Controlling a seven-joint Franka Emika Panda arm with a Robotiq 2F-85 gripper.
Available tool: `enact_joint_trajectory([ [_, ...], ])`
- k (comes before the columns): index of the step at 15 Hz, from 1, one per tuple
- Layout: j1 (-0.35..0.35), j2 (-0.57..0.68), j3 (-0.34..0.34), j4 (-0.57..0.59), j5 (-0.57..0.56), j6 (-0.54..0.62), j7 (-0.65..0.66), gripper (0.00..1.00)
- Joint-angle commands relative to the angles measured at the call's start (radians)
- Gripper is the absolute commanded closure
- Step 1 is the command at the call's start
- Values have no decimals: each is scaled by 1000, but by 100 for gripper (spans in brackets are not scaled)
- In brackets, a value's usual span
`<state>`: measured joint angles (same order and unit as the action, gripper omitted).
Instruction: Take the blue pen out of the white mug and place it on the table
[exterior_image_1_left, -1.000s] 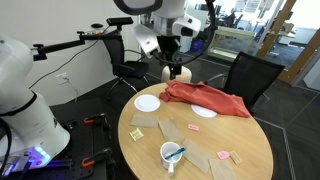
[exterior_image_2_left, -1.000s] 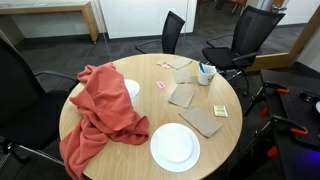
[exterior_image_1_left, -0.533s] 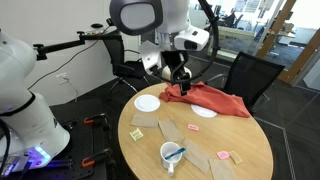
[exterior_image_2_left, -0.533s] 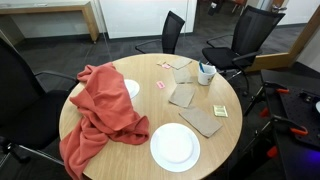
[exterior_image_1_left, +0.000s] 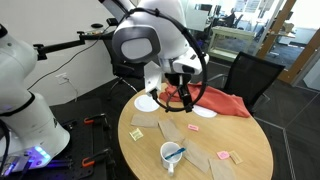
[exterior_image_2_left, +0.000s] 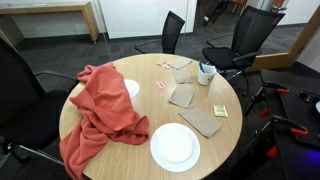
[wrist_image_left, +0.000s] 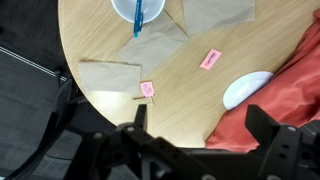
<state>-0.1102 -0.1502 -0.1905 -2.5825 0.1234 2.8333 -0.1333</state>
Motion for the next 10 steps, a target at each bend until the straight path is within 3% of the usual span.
enact_joint_trajectory([
  [1,7,63,-16,-21,45,107,-19,0],
  [5,12,149,-23,-3,108,168,-52,0],
  [10,-3,250,9,42,300,187,-195,0],
])
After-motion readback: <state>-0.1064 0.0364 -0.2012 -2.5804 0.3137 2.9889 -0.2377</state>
